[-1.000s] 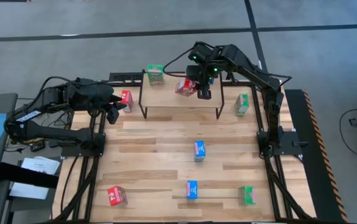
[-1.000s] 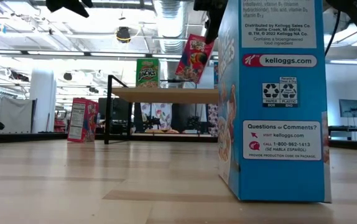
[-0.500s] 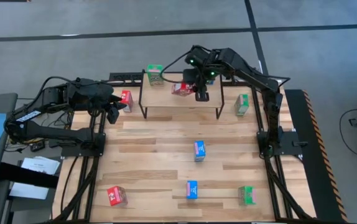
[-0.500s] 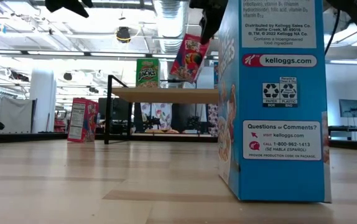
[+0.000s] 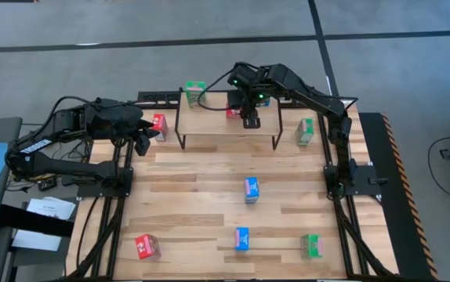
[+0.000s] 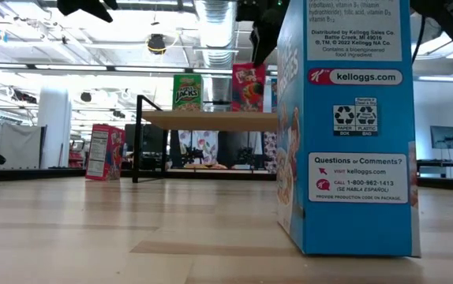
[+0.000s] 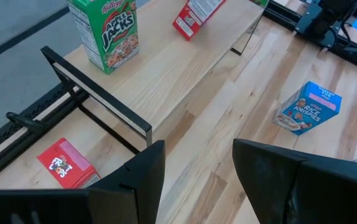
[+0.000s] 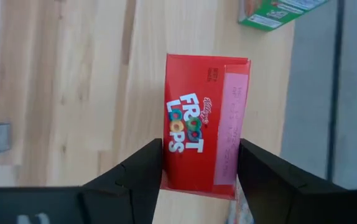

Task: Stack cereal on shelf
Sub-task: Put the middle right red cereal box on the shelf

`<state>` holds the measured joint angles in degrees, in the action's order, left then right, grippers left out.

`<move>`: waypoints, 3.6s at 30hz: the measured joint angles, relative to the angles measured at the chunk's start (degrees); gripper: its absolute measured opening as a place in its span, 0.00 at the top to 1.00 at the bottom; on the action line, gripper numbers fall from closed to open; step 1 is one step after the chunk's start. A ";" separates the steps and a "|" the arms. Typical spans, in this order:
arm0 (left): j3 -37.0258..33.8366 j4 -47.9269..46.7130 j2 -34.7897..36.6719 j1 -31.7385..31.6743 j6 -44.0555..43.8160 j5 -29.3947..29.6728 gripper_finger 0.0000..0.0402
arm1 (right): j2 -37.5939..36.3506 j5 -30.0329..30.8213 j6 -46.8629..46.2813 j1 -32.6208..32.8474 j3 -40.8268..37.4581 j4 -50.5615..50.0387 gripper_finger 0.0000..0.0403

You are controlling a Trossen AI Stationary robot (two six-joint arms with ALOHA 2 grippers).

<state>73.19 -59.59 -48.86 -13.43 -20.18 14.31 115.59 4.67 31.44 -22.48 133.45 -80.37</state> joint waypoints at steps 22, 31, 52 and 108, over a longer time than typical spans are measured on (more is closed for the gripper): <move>0.00 -0.06 0.00 0.00 0.63 0.01 0.56 | -0.04 1.53 0.59 -0.52 0.07 0.80 0.44; 0.00 -0.07 0.00 0.00 0.63 0.00 0.56 | -0.09 1.44 1.15 -0.44 0.09 0.71 0.43; 0.00 -0.07 0.00 0.00 0.50 0.00 0.56 | -0.13 5.81 2.86 -0.96 0.09 3.04 0.35; 0.00 -1.18 -0.02 0.00 0.26 0.02 0.56 | -20.24 -18.18 -19.86 -3.37 -37.43 -0.51 0.35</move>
<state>73.19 -60.77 -48.88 -13.43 -19.93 14.33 95.35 -13.51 11.58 -25.85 96.02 -80.88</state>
